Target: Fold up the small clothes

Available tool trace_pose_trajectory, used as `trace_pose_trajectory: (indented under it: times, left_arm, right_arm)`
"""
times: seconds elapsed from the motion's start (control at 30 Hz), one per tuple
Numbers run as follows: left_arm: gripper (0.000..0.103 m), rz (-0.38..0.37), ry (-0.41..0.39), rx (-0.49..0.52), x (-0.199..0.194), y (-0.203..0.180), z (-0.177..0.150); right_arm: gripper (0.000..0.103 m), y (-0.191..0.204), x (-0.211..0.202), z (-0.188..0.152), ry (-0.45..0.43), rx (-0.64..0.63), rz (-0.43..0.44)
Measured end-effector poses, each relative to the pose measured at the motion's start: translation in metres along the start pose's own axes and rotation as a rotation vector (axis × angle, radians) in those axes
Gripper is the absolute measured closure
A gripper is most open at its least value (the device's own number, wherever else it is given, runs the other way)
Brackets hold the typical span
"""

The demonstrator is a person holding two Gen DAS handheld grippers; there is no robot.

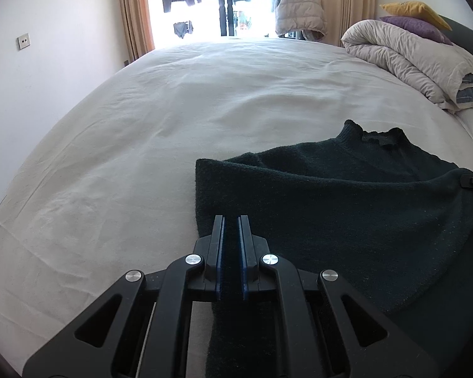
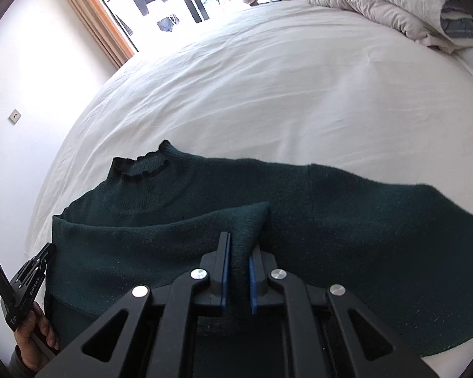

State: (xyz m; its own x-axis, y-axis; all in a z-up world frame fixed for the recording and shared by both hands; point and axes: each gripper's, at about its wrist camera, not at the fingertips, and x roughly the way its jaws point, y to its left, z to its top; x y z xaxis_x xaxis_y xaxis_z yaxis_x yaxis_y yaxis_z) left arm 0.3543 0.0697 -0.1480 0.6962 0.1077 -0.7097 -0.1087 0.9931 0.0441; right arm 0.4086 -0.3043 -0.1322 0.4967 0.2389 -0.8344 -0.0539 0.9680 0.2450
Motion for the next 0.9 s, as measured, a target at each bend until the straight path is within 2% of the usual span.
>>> trace_pose_trajectory:
  times: [0.07, 0.27, 0.37, 0.43, 0.5, 0.57, 0.63, 0.67, 0.77, 0.8, 0.83, 0.9]
  left_arm:
    - [0.096, -0.007, -0.032, -0.009, -0.005, 0.002, -0.001]
    - [0.096, -0.002, -0.04, -0.01, -0.004, 0.002, -0.004]
    - [0.096, 0.016, 0.039, 0.037, 0.012, -0.007, -0.005]
    - [0.096, 0.039, 0.043, 0.061, 0.014, -0.012, -0.006]
    - [0.095, 0.054, 0.047, 0.076, 0.015, -0.015, -0.007]
    - [0.095, 0.062, 0.054, 0.086, 0.017, -0.017, -0.007]
    - [0.095, 0.068, 0.056, 0.092, 0.016, -0.018, -0.006]
    - [0.095, 0.076, 0.055, 0.099, 0.014, -0.019, -0.006]
    - [0.095, 0.104, 0.023, 0.111, 0.001, -0.027, -0.002]
    - [0.095, 0.084, -0.001, 0.106, -0.007, -0.031, -0.002]
    - [0.095, 0.061, -0.016, 0.112, -0.013, -0.038, -0.002]
    - [0.095, 0.03, 0.001, 0.149, -0.012, -0.057, -0.003]
  right_arm:
    - [0.093, 0.0, -0.001, 0.003, -0.009, 0.001, 0.007]
    - [0.094, 0.003, -0.017, 0.008, -0.11, -0.013, 0.054]
    - [0.094, -0.01, 0.004, 0.005, -0.043, 0.016, 0.004]
    - [0.093, -0.025, 0.024, -0.005, 0.018, 0.052, -0.022]
    - [0.09, -0.038, 0.022, -0.011, -0.017, 0.107, 0.055]
    - [0.088, -0.05, 0.019, -0.012, -0.015, 0.17, 0.12]
    - [0.083, -0.056, 0.011, -0.013, -0.01, 0.204, 0.134]
    - [0.08, -0.057, 0.004, -0.014, -0.02, 0.209, 0.113]
    - [0.063, -0.044, -0.027, -0.015, -0.087, 0.165, 0.028]
    - [0.06, -0.036, -0.037, -0.014, -0.12, 0.145, 0.051]
    - [0.06, -0.028, -0.044, -0.014, -0.144, 0.135, 0.11]
    - [0.06, -0.008, -0.043, -0.013, -0.145, 0.123, 0.27]
